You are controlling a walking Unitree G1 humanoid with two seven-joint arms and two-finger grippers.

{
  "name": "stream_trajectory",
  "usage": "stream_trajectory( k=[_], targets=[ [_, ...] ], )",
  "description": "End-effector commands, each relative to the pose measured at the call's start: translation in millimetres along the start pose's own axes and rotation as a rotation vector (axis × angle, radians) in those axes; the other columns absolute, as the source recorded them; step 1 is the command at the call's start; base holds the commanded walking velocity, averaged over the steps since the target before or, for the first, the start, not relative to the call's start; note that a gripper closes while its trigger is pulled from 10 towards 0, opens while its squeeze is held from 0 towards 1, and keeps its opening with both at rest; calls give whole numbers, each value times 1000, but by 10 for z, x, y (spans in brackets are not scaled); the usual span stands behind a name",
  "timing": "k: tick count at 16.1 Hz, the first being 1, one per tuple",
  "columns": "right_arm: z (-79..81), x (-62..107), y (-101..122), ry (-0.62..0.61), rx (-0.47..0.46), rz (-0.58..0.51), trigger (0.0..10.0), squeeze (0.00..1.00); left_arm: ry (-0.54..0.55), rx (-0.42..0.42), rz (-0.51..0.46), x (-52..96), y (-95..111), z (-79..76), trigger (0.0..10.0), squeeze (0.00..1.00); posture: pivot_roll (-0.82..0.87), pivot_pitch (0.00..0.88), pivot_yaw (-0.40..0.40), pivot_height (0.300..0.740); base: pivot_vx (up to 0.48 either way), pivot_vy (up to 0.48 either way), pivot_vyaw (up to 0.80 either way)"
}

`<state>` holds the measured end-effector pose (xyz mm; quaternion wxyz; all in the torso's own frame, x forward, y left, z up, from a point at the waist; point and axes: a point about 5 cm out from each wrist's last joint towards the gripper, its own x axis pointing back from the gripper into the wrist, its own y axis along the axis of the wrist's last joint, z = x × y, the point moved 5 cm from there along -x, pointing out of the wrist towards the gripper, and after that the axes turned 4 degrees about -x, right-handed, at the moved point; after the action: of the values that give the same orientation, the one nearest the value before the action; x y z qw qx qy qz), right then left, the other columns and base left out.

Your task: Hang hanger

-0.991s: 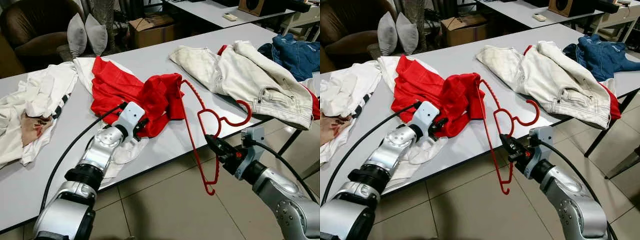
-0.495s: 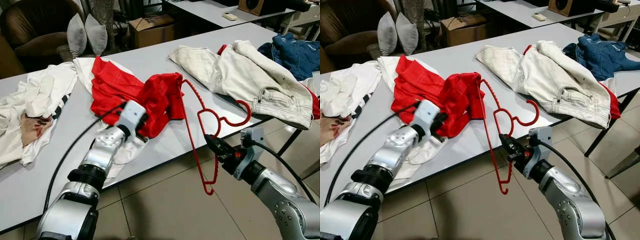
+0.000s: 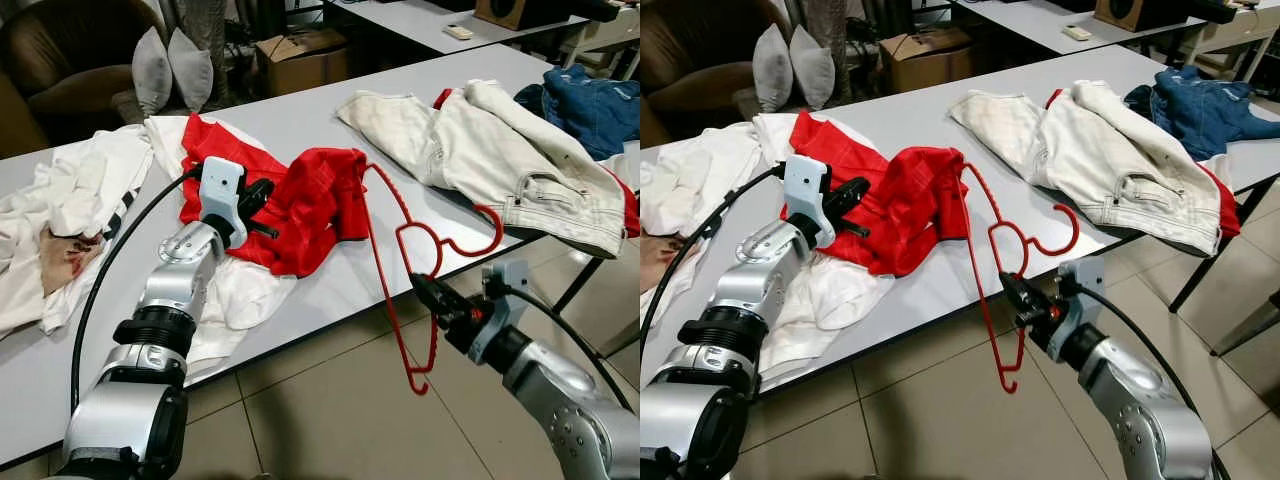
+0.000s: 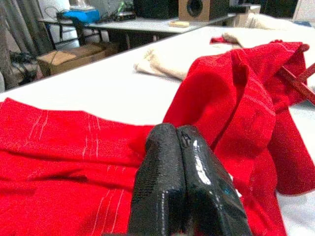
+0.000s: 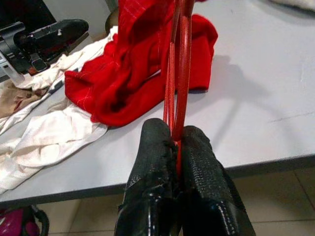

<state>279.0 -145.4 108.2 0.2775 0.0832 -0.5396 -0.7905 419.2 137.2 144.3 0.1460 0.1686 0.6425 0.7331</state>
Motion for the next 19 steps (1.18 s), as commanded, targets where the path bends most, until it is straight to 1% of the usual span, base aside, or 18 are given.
stream_trajectory(
  k=[1, 2, 3, 4, 5, 6, 7, 9, 11, 14, 15, 17, 18, 19],
  targets=[
    [35, 8, 100, 10, 16, -42, 10000, 0, -31, -7, 43, 5, -79, -60, 863, 0, -290, 0, 108, 740, 0, 0, 0],
    [41, 10, 112, 13, -4, -57, 10000, 0, -69, 38, 59, 5, -154, -171, 10000, 0, -291, 0, 108, 740, 0, 0, 0],
    [44, 15, 131, 16, -27, -74, 10000, 0, -91, 77, 44, 3, -163, -232, 10000, 1000, -290, 0, 108, 740, 0, 0, 0],
    [24, 39, 141, 18, -60, -92, 10000, 0, -143, 129, 23, 23, -213, -337, 10000, 1000, -291, 0, 108, 740, 0, 0, 0],
    [-15, 67, 116, 10, -78, -90, 10000, 0, -147, 100, 42, 46, -288, -354, 10000, 1000, -295, 0, 110, 740, 0, 0, 0],
    [-89, 108, 36, -17, -92, -66, 10000, 0, -137, 95, 62, 71, -346, -335, 10000, 1000, -296, 0, 109, 740, 0, 0, 0],
    [-122, 142, -29, -29, -99, -43, 10000, 0, -133, 94, 68, 81, -359, -325, 10000, 1000, -295, 0, 106, 740, 0, 0, 0],
    [-143, 192, -125, -39, -127, -17, 10000, 0, -135, 90, 80, 79, -370, -343, 10000, 1000, -295, 0, 102, 740, 0, 0, 0],
    [-166, 218, -196, -52, -150, -5, 10000, 0, -106, 84, 81, 56, -380, -356, 10000, 1000, -295, 0, 102, 740, 0, 0, 0],
    [-154, 211, -208, -49, -153, -1, 10000, 0, -162, 101, 70, 62, -384, -451, 10000, 1000, -297, 0, 104, 740, 0, 0, 0],
    [-155, 213, -210, -48, -152, -1, 10000, 0, -167, 101, 68, 67, -387, -458, 10000, 1000, -297, 0, 104, 740, 0, 0, 0],
    [-151, 212, -207, -45, -150, 0, 10000, 0, -164, 70, 84, 82, -425, -447, 10000, 1000, -298, 0, 103, 740, 0, 0, 0],
    [-147, 208, -199, -42, -147, 0, 10000, 0, -178, 38, 108, 97, -470, -456, 10000, 1000, -298, 0, 102, 740, 0, 0, 0],
    [-141, 201, -192, -39, -145, 0, 10000, 0, -174, 21, 134, 105, -513, -452, 10000, 0, -297, 0, 101, 740, 0, 0, 0]
  ],
)
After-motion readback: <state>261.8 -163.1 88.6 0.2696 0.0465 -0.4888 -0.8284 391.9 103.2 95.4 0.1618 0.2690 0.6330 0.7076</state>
